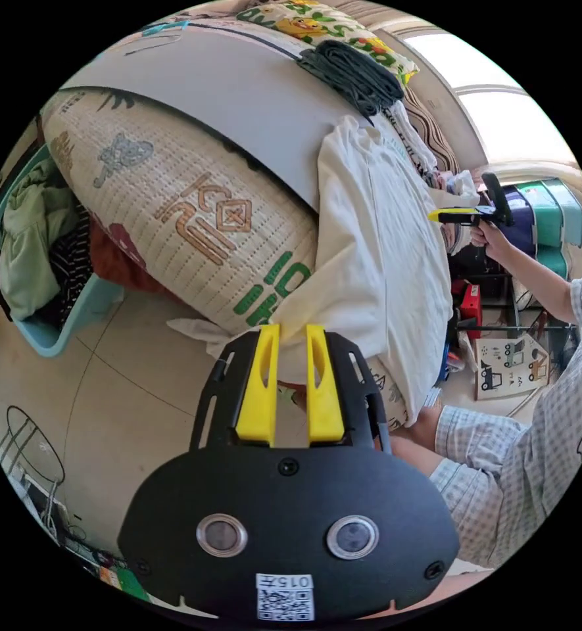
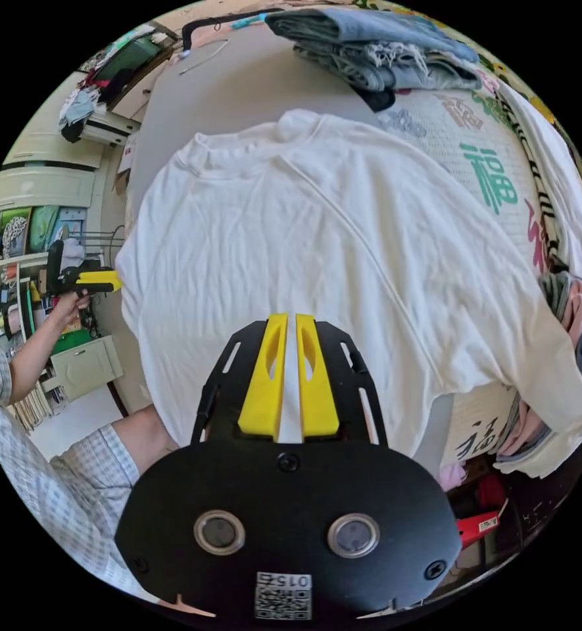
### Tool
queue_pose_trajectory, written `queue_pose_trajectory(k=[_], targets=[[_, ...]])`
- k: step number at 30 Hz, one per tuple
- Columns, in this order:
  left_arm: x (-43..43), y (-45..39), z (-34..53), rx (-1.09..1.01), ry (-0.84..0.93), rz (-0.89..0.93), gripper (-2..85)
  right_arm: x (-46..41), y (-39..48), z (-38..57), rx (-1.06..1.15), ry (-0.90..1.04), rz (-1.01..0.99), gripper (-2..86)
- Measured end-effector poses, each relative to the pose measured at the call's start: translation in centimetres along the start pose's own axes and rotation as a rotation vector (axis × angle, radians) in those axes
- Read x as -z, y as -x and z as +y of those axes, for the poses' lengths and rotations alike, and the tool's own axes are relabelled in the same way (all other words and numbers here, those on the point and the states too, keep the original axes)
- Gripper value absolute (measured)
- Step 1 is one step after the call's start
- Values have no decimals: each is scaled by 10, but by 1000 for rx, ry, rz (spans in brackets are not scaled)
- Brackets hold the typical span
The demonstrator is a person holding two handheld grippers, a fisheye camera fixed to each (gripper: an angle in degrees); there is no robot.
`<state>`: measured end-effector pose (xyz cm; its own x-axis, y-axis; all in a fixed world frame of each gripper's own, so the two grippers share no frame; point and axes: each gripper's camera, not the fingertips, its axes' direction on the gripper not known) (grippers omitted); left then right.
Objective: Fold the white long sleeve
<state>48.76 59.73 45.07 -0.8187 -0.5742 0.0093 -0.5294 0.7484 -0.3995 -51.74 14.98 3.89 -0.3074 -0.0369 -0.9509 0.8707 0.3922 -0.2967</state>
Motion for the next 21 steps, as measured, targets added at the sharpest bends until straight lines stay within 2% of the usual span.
queue_pose_trajectory(k=[5,8,10,11,13,15,16,18,21], targets=[[67,-58,52,-12,-236,-187,-1,-9,-13,-3,-120,-6,-24,3],[50,-69,84,89,-128,-271,-1,-3,-18,-4,-140,-20,-42,-3],[35,-50,95,211,-113,-211,9,1,-20,-4,-155,-27,-49,-5],[35,-40,92,243,-165,-118,21,3,-20,-4,-158,-32,-47,-5],[39,-33,73,246,-262,-28,80,8,-20,-4,-156,-39,-42,-5],[33,-26,36,229,-317,45,93,13,-20,-4,-158,-47,-40,-5],[28,-25,27,220,-316,62,91,16,-21,-5,-164,-51,-44,-5],[2,-23,0,179,-212,95,27,21,-24,-5,-167,-53,-54,-4],[-15,-33,-7,133,-126,-7,-1,31,-32,-4,-164,-53,-95,0]])
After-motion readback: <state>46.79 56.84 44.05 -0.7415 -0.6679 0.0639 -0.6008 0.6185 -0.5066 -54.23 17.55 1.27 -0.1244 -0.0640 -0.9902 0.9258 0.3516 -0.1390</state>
